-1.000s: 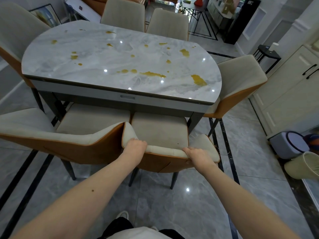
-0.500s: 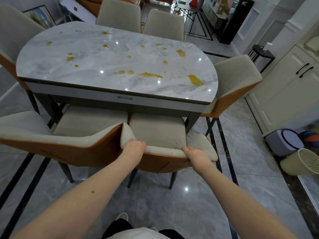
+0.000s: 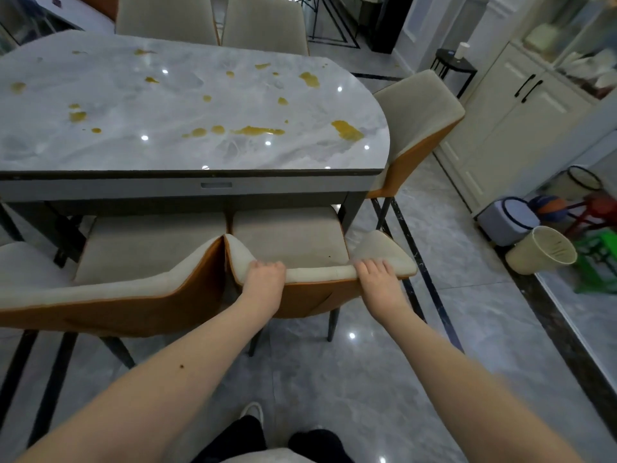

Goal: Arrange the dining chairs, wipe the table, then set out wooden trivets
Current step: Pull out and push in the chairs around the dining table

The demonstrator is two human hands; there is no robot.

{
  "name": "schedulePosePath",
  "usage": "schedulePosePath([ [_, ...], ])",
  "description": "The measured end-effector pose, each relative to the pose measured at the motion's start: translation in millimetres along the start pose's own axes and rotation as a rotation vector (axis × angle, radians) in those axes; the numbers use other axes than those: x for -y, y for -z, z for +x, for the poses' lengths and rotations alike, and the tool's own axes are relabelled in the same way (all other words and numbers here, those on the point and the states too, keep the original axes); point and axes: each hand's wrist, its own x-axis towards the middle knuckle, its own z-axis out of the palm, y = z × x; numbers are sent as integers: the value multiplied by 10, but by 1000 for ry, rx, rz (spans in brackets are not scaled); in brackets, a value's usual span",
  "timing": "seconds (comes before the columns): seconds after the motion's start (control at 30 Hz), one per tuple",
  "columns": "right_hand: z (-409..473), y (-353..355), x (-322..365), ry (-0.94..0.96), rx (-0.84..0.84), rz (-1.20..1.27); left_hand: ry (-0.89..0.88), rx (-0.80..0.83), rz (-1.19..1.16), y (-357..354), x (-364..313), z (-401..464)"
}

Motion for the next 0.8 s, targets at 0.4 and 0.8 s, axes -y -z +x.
schedulePosePath([
  [0.4,-667,182,113,-101,-52,151,-28,-128,-38,25,-240,-243],
  [0.8,-3046,-120,-152,-601,14,206,-618,-18,19,68,-1793,-1405],
])
